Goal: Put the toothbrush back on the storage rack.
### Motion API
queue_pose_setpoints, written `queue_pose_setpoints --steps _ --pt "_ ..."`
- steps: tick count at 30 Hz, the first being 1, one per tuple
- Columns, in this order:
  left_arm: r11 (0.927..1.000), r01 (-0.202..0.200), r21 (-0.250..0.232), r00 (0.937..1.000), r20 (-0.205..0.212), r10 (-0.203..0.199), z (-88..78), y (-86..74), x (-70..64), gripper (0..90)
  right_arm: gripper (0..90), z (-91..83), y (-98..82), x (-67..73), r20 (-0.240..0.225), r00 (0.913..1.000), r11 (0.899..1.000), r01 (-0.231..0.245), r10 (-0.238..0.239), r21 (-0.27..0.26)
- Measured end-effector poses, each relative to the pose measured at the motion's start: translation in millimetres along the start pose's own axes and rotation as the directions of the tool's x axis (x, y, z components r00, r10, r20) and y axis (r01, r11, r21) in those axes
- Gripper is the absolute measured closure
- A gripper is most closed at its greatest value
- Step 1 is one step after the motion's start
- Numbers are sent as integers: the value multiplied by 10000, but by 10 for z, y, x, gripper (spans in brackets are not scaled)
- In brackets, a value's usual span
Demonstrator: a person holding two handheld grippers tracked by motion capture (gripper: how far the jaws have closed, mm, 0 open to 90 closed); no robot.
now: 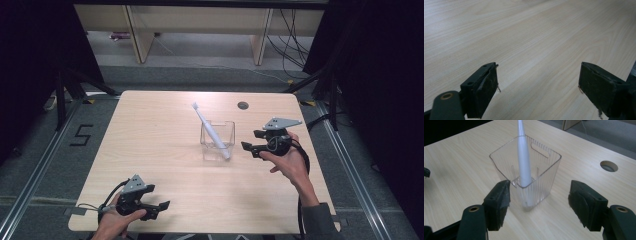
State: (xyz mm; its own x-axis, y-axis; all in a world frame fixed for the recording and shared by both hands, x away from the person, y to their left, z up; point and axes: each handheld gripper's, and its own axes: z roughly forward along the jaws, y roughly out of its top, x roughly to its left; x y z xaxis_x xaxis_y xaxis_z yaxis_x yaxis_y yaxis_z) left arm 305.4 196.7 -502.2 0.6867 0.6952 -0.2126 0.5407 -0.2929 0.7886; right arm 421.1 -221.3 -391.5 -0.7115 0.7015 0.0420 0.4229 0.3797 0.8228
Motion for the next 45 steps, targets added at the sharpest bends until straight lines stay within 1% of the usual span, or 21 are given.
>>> queue_pose_setpoints --steps 6,8,10,11,12,14,19,20,21,24,25,28,30,31,32,34,37,38,40,41,45 --pt "10000 53 -52 10000 22 -53 5 -1 -3 149 340 -60 -76 -20 141 9999 9998 -70 68 168" --pt "10000 59 -52 10000 21 -59 4 0 -4 149 340 -76 -89 -32 212 9997 9999 100 -102 82" --pt "10000 50 -35 10000 -24 -50 0 -1 -4 149 340 -109 -119 -9 204 9997 9999 -129 127 109" --pt "10000 69 -70 10000 -45 -70 0 -2 -6 149 340 -110 -124 -23 235 9997 10000 91 -92 35" --pt "10000 64 -50 10000 -43 -64 -2 -1 -4 149 339 -127 -137 -11 194 9998 9999 -74 72 93" --pt "10000 66 -29 10000 -9 -66 -1 -1 -4 149 337 -156 -169 -19 279 9995 9999 113 -113 27" --pt "10000 9 -1 10000 3 -9 0 1 -1 149 333 -210 -264 7 253 9996 9997 -162 158 170" --pt "10000 57 -44 10000 14 -57 4 0 -5 149 333 -212 -285 -7 188 9998 9998 2 -5 195" --pt "10000 65 -49 10000 11 -65 6 0 -5 149 333 -226 -308 11 282 9993 9994 -235 228 244" --pt "10000 19 -45 10000 -27 -20 2 2 -5 150 332 -244 -363 2 329 9994 9997 -77 69 222" --pt "10000 9 -35 10000 -24 -9 2 3 -4 149 332 -249 -385 28 301 9990 9989 -348 338 307" --pt "10000 44 -66 10000 -16 -45 4 1 -10 149 332 -261 -428 32 228 9991 9985 -354 345 414" --pt "10000 35 -83 10000 -48 -36 2 2 -11 149 331 -258 -461 13 289 9996 9993 -33 22 360" --pt "9999 83 -92 9999 -66 -83 2 1 -16 150 331 -259 -476 35 309 9991 9989 -313 302 361" --pt "10000 27 -73 10000 -20 -27 1 3 -10 150 331 -265 -490 23 277 9995 9990 -163 152 425" --pt "10000 10 -46 10000 -70 -11 -2 2 -13 149 331 -274 -516 45 233 9988 9978 -432 421 499" --pt "10000 27 -55 10000 -77 -28 -2 1 -13 149 323 -277 -550 32 278 9994 9986 -218 205 484" --pt "10000 29 -52 10000 -76 -29 -3 1 -13 149 317 -281 -564 54 256 9984 9973 -515 503 519" --pt "10000 32 -60 10000 -76 -32 -3 0 -14 150 306 -285 -593 33 349 9993 9988 -164 148 454" --pt "10000 30 -59 10000 -73 -30 -4 1 -14 150 305 -293 -600 55 338 9986 9977 -434 416 519" --pt "10000 21 -55 10000 -67 -22 -5 1 -14 149 291 -327 -644 46 410 9989 9992 -235 221 323"
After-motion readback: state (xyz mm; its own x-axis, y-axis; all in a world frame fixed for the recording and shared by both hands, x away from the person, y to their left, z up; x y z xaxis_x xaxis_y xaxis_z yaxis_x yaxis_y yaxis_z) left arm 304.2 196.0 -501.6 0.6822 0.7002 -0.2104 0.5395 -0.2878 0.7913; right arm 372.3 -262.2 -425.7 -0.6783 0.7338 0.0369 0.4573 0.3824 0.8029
